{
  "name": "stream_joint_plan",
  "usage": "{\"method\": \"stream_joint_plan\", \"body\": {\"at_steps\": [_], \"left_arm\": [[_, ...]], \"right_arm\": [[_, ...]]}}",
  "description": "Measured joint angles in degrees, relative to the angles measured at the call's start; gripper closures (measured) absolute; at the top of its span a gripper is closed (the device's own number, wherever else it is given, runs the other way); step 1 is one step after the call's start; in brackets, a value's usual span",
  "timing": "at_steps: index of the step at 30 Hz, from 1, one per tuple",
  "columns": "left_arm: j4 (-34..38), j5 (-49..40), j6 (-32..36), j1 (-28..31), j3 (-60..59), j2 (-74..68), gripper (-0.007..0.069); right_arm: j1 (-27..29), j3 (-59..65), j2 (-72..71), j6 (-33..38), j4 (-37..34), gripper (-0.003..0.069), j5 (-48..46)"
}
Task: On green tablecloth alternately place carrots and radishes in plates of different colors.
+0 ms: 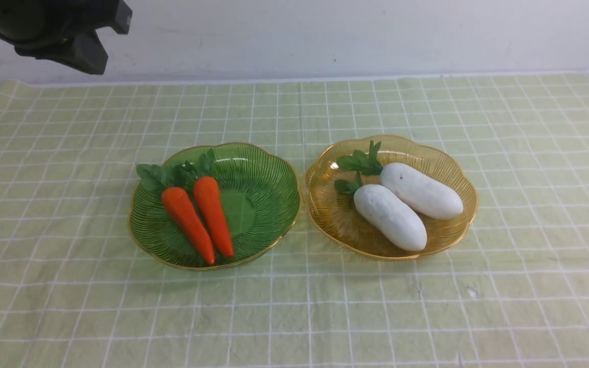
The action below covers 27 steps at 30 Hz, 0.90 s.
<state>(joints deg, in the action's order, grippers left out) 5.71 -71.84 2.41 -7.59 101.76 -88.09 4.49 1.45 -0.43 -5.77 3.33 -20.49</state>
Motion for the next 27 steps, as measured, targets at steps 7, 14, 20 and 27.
{"method": "stream_joint_plan", "body": {"at_steps": [7, 14, 20, 27], "left_arm": [[1.6, -0.2, 4.2, 0.0, -6.3, 8.4, 0.0632], [2.7, -0.2, 4.4, 0.0, -16.9, 18.2, 0.0632], [5.3, -0.2, 4.4, 0.0, -33.4, 32.1, 0.0632], [9.0, 17.6, 4.4, 0.0, -58.8, 57.3, 0.0632]], "right_arm": [[0.1, 0.0, 0.0, -0.2, -0.2, 0.0673, -0.1], [0.1, 0.0, 0.0, -0.2, -0.2, 0.0673, -0.1], [0.1, 0.0, 0.0, -0.2, -0.2, 0.0673, -0.1], [0.1, 0.0, 0.0, -0.2, -0.2, 0.0673, -0.1]]}}
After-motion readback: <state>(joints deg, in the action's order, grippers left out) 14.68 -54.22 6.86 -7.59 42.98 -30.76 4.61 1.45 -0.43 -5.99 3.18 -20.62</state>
